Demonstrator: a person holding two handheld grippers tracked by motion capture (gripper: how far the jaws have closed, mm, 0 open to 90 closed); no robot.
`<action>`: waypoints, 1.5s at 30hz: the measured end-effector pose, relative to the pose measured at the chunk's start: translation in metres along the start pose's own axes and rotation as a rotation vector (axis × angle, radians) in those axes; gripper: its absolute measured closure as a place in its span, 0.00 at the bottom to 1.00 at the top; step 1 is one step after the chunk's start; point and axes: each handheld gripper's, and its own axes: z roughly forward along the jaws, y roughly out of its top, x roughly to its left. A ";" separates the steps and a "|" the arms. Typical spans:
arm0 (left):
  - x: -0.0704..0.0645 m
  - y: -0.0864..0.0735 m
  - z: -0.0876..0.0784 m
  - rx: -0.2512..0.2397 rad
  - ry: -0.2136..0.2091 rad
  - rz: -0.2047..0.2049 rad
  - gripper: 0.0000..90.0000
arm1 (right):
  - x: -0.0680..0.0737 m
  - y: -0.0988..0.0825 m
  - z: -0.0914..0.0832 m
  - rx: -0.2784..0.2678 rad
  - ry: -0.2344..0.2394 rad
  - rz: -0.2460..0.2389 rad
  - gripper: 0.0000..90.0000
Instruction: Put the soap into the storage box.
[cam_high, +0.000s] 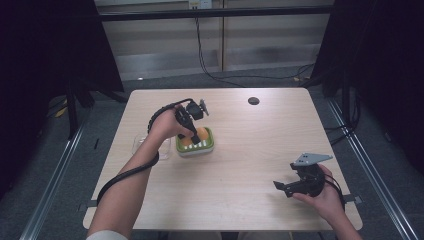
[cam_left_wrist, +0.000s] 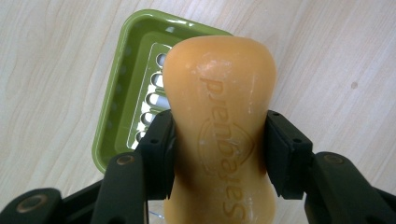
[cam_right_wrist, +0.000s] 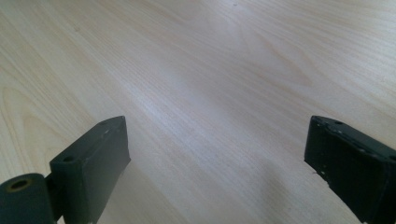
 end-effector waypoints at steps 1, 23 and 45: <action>0.001 0.000 0.000 0.002 0.001 0.004 0.55 | 0.000 0.000 0.000 0.000 0.001 -0.002 0.07; 0.008 0.004 0.008 -0.010 0.018 -0.024 0.55 | -0.001 0.000 0.000 0.000 -0.003 -0.005 0.07; 0.018 0.003 0.016 -0.008 0.031 -0.012 0.55 | 0.000 0.000 0.000 0.001 0.003 -0.006 0.07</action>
